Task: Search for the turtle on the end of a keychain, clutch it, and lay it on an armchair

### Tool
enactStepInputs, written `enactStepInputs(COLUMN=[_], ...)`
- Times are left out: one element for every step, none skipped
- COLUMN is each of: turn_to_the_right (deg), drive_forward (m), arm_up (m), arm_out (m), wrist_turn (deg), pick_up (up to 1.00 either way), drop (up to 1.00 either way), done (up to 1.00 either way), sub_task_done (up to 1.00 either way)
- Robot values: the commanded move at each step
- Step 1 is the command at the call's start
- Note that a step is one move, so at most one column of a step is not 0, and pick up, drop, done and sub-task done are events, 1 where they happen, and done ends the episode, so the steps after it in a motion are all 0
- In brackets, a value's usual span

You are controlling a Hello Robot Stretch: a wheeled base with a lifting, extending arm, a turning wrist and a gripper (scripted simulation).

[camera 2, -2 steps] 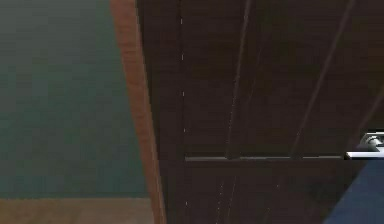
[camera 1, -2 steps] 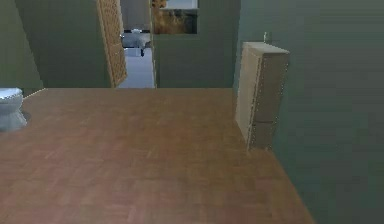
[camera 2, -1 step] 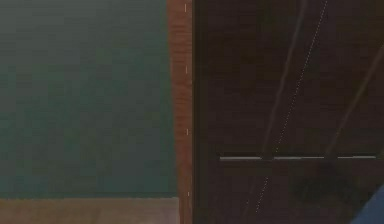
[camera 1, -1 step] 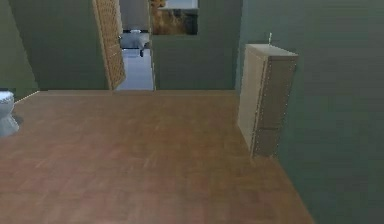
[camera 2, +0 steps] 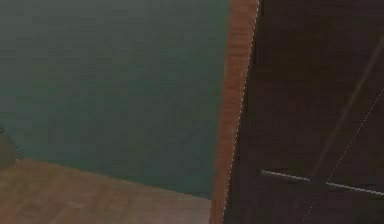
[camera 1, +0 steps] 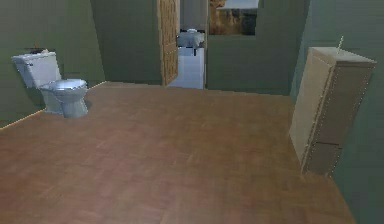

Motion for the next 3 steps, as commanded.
enactStepInputs(turn_to_the_right=[0.0, 0.0, 0.0], drive_forward=[1.00, 1.00, 1.00], arm_up=[0.00, 0.00, 0.00], arm_out=[0.00, 0.00, 0.00], wrist_turn=[0.0, 0.0, 0.0], pick_up=[0.00, 0.00, 0.00], drop=[0.00, 0.00, 0.00], done=[0.00, 0.00, 0.00], sub_task_done=[0.00, 0.00, 0.00])
